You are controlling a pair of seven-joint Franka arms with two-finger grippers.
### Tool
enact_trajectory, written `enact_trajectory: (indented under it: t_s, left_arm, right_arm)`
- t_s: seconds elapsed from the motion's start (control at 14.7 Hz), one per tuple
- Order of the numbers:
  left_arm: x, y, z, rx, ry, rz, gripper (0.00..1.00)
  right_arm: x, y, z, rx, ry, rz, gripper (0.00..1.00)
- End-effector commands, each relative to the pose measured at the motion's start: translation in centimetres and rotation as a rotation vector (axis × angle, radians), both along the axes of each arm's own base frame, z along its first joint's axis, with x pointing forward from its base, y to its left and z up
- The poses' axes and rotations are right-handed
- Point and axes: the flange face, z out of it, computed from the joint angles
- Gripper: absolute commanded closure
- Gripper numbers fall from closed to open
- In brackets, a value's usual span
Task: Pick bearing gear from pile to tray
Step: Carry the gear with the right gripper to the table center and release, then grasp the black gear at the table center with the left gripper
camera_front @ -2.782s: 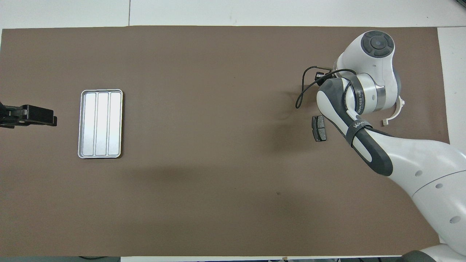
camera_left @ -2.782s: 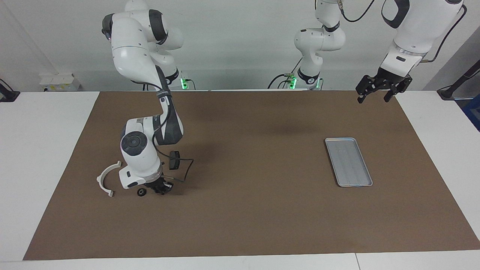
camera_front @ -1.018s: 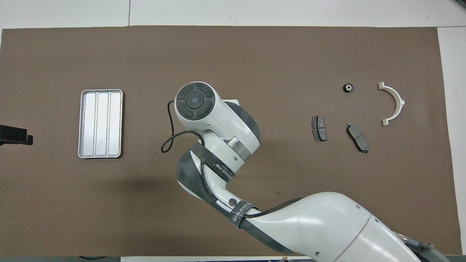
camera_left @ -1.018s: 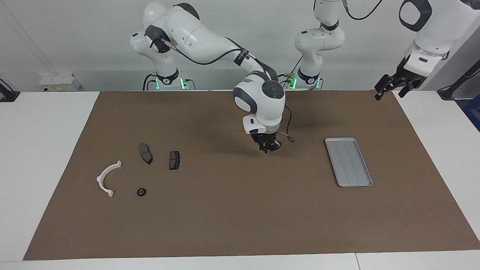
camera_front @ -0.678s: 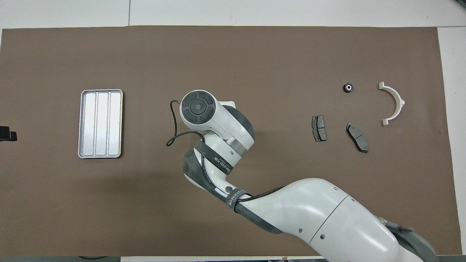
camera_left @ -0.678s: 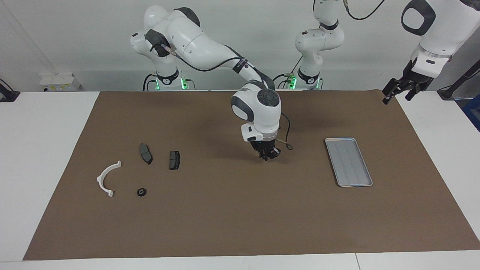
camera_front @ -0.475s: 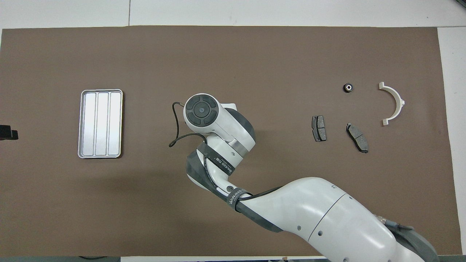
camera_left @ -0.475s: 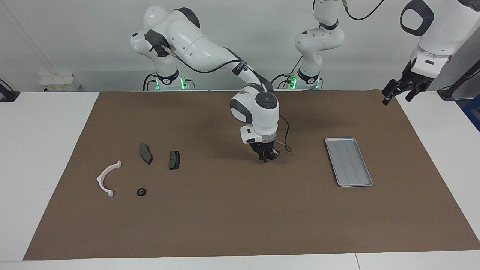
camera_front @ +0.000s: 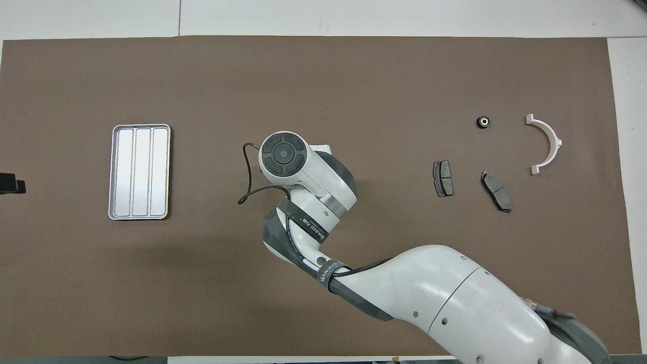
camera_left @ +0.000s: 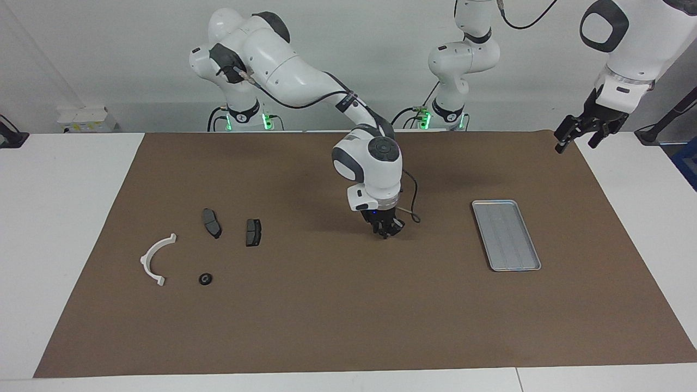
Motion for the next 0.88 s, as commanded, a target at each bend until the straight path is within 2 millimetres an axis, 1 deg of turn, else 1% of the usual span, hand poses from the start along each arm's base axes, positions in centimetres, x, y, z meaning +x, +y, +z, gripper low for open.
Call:
enact_trajectory:
  t_s: [0.0,0.07,0.14,0.2,0.27,0.34,0.41,0.47,0.61,0.75,0.81]
  left_arm:
    - [-0.7,-0.6,-0.2,0.001,-0.017,-0.009,0.0]
    - [-0.3,-2.1,-0.5,0.0,-0.011,-0.006,0.0]
    - [0.1,-4.9,-0.4,-0.005,-0.016,0.017,0.0]
    - [0.6,-8.6,-0.6,-0.014,-0.024,0.035,0.0]
    - [1.4,-12.4,-1.4,-0.024,-0.028,0.062,0.0]
    - [1.4,-15.9,-1.7,-0.033,-0.031,0.079,0.0]
    - [1.3,-18.2,-1.9,-0.038,-0.031,0.076,0.0]
    - [1.3,-20.3,-2.3,-0.04,-0.031,0.063,0.0]
    - [1.3,-27.2,-5.0,-0.016,-0.013,0.081,0.0]
    - [1.6,-32.6,-8.3,0.037,-0.006,0.083,0.0]
    - [1.8,-34.4,-9.6,0.032,-0.013,0.079,0.0]
  right_arm:
    - [0.7,-1.5,1.3,-0.069,0.003,-0.004,0.0]
    - [2.0,-2.8,2.4,-0.081,0.008,-0.024,0.0]
    - [3.0,-4.2,3.6,-0.092,0.018,-0.018,0.0]
    - [4.3,-6.4,5.7,-0.095,0.013,0.008,0.0]
    - [5.7,-9.0,7.4,-0.094,0.01,0.051,0.0]
    - [7.1,-12.3,8.8,-0.093,0.019,0.091,0.0]
    - [8.0,-15.3,10.4,-0.1,0.037,0.148,0.0]
    - [8.8,-18.3,11.5,-0.107,0.048,0.217,0.0]
    - [10.3,-24.4,12.8,-0.125,0.071,0.351,0.0]
    - [11.9,-31.0,12.9,-0.125,0.082,0.479,0.0]
    - [12.5,-34.1,12.5,-0.122,0.082,0.519,0.0]
